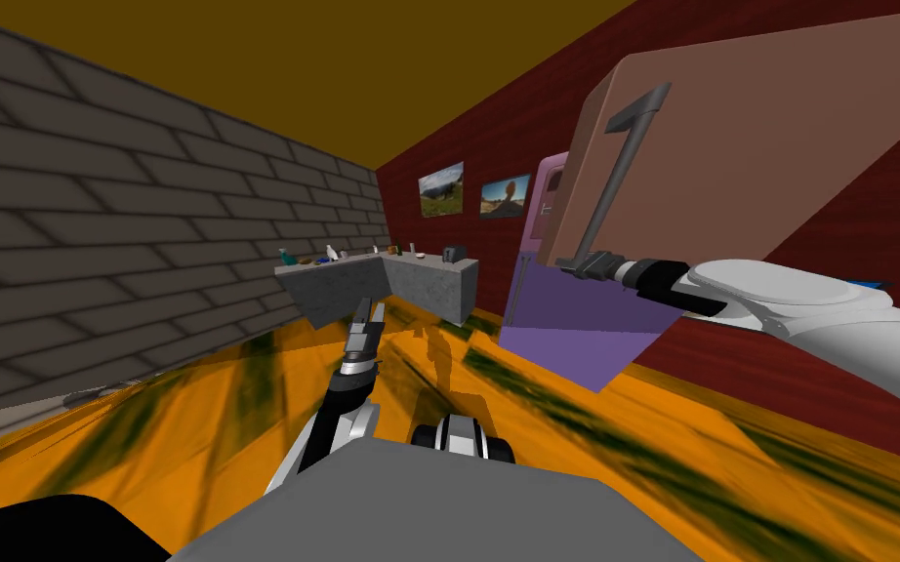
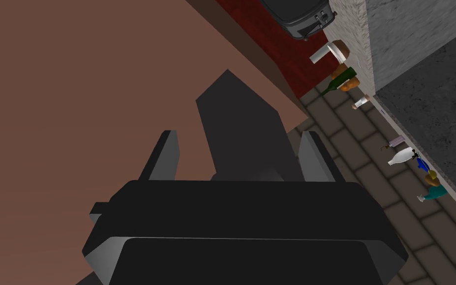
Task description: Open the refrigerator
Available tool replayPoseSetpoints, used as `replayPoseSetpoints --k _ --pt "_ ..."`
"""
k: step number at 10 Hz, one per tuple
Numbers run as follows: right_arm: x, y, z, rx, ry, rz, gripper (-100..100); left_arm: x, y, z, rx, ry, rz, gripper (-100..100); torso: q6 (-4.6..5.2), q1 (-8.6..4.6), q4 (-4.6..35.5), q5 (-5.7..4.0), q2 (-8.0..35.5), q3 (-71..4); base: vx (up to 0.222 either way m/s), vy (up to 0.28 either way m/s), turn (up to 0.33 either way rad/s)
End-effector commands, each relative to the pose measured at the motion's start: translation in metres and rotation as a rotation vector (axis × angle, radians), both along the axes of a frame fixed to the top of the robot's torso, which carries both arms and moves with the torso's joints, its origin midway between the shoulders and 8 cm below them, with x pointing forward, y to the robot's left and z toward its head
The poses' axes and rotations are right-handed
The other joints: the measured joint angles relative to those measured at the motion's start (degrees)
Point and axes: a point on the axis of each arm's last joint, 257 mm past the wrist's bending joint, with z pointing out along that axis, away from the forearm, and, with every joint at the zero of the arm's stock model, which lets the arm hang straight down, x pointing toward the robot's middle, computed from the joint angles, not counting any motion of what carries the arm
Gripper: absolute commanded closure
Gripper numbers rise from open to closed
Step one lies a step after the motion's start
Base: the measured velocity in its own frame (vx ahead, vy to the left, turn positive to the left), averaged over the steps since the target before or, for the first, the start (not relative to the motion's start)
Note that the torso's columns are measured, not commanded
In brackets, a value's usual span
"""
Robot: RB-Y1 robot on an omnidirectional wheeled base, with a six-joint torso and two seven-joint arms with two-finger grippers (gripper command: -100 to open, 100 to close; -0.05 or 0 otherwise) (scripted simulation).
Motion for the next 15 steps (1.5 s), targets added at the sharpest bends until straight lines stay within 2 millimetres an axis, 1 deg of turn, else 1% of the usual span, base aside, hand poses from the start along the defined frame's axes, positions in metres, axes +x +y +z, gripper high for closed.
replayPoseSetpoints --k 1,2,3,4,5,6,7,8,9,10,11,12,13,14,15 --pt "0.005 -0.014 0.021 -0.007 -0.035 -0.012 100 0.0 0.0 0.0 0.0 0.0 0.0 0 -0.18 -0.01 0.04 0.02 0.28 0.14 -0.196 -0.095 0.103" --pt "0.005 -0.018 0.02 -0.004 -0.032 -0.02 100 0.0 0.0 0.0 0.0 0.0 0.0 0 0.0 -0.06 0.09 -0.02 0.31 0.21 -0.075 -0.044 0.012" --pt "0.009 -0.008 0.024 -0.012 -0.044 0.013 100 0.0 0.0 0.0 0.0 0.0 0.0 0 0.08 -0.03 0.04 0.0 -0.01 0.01 -0.145 -0.066 0.078" --pt "0.01 -0.016 0.022 -0.01 -0.037 0.0 100 0.0 0.0 0.0 0.0 0.0 0.0 0 -0.15 -0.06 0.01 0.02 0.07 0.0 -0.159 -0.091 0.087" --pt "0.01 -0.021 0.02 -0.006 -0.033 -0.009 100 0.0 0.0 0.0 0.0 0.0 0.0 0 -0.08 -0.07 0.02 0.0 0.07 0.03 -0.075 -0.04 0.025" --pt "0.015 -0.008 0.021 -0.016 -0.039 0.029 100 0.0 0.0 0.0 0.0 0.0 0.0 0 0.06 -0.05 0.01 0.01 -0.14 -0.1 -0.159 -0.065 0.1" --pt "0.016 -0.018 0.019 -0.006 -0.03 0.012 100 0.0 0.0 0.0 0.0 0.0 0.0 0 -0.1 -0.14 0.01 -0.02 0.08 0.0 -0.168 -0.09 0.095" --pt "0.016 -0.021 0.018 -0.003 -0.028 0.006 100 0.0 0.0 0.0 0.0 0.0 0.0 0 0.01 -0.2 0.01 -0.08 0.13 0.08 -0.08 -0.046 0.01" --pt "0.021 -0.008 0.016 -0.008 -0.03 0.045 100 0.0 0.0 0.0 0.0 0.0 0.0 0 0.08 -0.15 -0.03 -0.07 -0.08 -0.04 -0.144 -0.071 0.075" --pt "0.022 -0.013 0.015 -0.003 -0.022 0.038 100 0.0 0.0 0.0 0.0 0.0 0.0 0 -0.14 -0.16 -0.06 -0.06 0.0 -0.03 -0.166 -0.092 0.096" --pt "0.022 -0.018 0.012 0.004 -0.015 0.027 100 0.0 0.0 0.0 0.0 0.0 0.0 0 -0.04 -0.17 -0.04 -0.07 0.03 0.01 -0.086 -0.044 0.029" --pt "0.028 -0.003 0.01 0.004 -0.015 0.07 100 0.0 0.0 0.0 0.0 0.0 0.0 0 0.08 -0.12 -0.09 -0.08 -0.15 -0.09 -0.17 -0.073 0.082" --pt "0.029 -0.012 0.004 0.015 0.002 0.055 100 0.0 0.0 0.0 0.0 0.0 0.0 0 -0.18 -0.15 -0.14 -0.1 0.0 -0.03 -0.187 -0.081 0.099" --pt "0.035 0.005 0.001 0.026 0.001 0.098 100 0.0 0.0 0.0 0.0 0.0 0.0 0 -0.04 -0.18 -0.13 -0.14 -0.02 -0.01 -0.253 -0.091 0.117" --pt "0.035 0.002 -0.004 0.023 0.019 0.097 100 0.0 0.0 0.0 0.0 0.0 0.0 0 -0.15 -0.12 -0.08 -0.1 0.17 0.1 -0.192 -0.073 0.052"
